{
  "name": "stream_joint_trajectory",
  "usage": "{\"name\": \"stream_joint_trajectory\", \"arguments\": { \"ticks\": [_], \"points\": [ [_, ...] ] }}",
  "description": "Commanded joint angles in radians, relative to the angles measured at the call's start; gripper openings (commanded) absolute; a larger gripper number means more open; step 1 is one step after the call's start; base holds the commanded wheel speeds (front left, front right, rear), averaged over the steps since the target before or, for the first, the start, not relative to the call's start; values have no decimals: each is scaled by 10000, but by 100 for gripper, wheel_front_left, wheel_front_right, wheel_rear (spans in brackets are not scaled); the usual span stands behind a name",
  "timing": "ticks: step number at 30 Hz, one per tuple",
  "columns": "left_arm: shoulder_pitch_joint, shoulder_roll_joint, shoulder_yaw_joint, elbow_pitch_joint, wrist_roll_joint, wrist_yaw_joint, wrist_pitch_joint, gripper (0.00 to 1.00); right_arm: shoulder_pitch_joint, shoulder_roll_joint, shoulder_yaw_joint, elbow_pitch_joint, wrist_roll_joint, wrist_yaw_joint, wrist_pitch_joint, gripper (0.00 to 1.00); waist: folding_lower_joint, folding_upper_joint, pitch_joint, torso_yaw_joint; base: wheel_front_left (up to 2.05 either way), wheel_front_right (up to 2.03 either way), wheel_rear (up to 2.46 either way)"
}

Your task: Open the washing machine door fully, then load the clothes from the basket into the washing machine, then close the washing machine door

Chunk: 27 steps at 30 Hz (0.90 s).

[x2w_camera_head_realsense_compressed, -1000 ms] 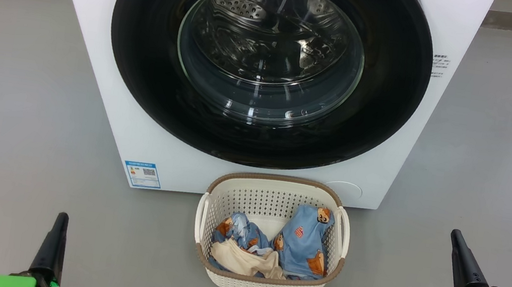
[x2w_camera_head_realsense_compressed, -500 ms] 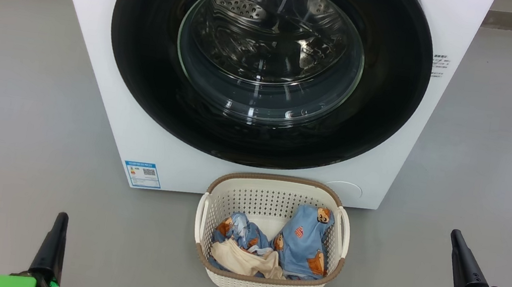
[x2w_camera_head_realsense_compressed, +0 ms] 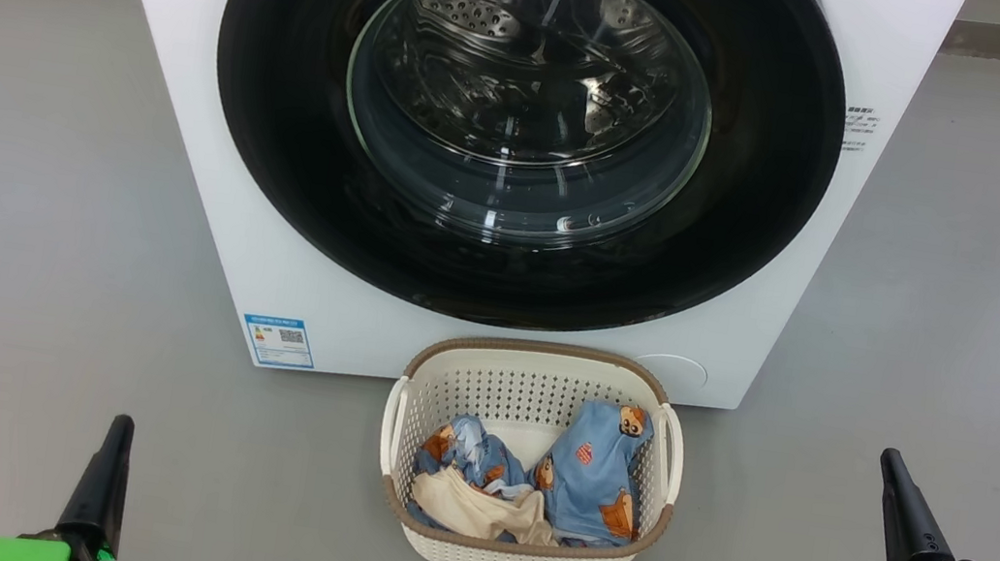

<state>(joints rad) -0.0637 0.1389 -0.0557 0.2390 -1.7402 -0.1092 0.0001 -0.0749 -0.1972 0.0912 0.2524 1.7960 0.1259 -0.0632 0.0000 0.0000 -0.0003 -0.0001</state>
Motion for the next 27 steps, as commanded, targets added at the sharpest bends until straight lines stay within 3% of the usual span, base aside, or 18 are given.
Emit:
{"name": "stream_joint_trajectory", "arguments": {
  "ticks": [1,27],
  "points": [
    [-407,128,369,-283,156,24,34,0,-373,-219,181,-292,57,48,-37,0,0,0,0,0,0,0,0],
    [-406,78,435,-283,213,32,88,0,-373,-226,190,-295,65,48,-45,0,0,0,0,0,0,0,0]
  ]
}}
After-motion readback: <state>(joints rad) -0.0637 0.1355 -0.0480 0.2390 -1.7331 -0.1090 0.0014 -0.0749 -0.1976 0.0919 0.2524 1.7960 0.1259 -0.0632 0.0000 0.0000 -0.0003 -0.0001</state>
